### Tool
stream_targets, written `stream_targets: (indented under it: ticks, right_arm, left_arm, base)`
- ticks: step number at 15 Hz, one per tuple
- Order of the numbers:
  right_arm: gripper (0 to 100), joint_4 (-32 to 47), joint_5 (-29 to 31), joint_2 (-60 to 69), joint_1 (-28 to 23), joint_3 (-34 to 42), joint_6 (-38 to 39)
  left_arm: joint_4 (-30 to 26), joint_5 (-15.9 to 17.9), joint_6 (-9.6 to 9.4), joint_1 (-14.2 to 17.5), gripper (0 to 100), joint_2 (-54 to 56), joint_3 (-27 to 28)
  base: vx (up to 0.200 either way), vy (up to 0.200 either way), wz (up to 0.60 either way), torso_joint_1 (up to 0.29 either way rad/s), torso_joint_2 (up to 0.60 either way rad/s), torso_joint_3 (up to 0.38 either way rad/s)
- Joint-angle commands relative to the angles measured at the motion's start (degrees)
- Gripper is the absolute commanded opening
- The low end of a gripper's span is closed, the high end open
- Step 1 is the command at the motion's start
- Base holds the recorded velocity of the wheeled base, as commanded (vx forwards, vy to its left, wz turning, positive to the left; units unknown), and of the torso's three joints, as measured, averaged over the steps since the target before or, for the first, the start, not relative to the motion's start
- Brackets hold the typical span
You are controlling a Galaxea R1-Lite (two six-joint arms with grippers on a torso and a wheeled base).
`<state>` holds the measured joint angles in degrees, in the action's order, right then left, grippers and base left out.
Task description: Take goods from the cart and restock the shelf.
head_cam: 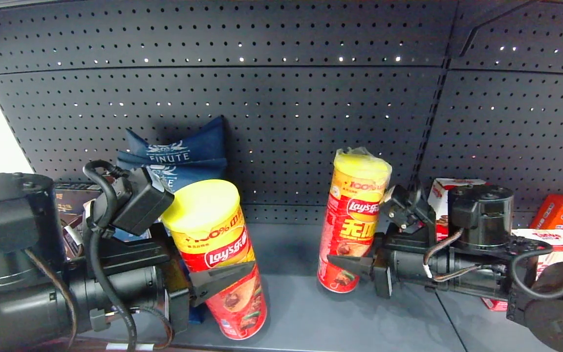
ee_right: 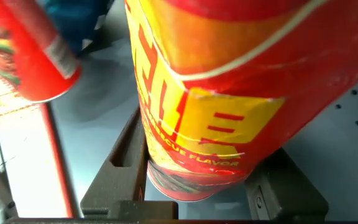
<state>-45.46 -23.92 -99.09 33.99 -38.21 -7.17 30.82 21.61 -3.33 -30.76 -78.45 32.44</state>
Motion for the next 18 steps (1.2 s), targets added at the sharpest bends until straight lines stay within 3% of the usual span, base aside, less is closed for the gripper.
stream_targets:
  ticks: [1, 8, 18]
  right_arm:
    - [0, -0.07, 0.10, 2.67, 1.17, 2.52, -0.04]
    - [0, -0.16, 1.33, 5.48, 2.84, 8.59, -0.04]
    - [0, -3.14, 1.33, 1.26, 3.28, 9.73, -0.13]
  left_arm:
    - [0.03, 0.01, -0.01, 0.00, 0, -0.04, -0.01]
    - [0.03, 0.01, -0.10, -0.09, 0, -0.30, -0.01]
    - [0.03, -0.17, -0.01, 0.00, 0, -0.57, -0.27]
  base:
    - [0.000, 0.000, 0.00, 0.000, 0.00, 0.000]
    - [0.000, 0.000, 0.00, 0.000, 0.00, 0.000]
    - [0.000, 0.000, 0.00, 0.000, 0.00, 0.000]
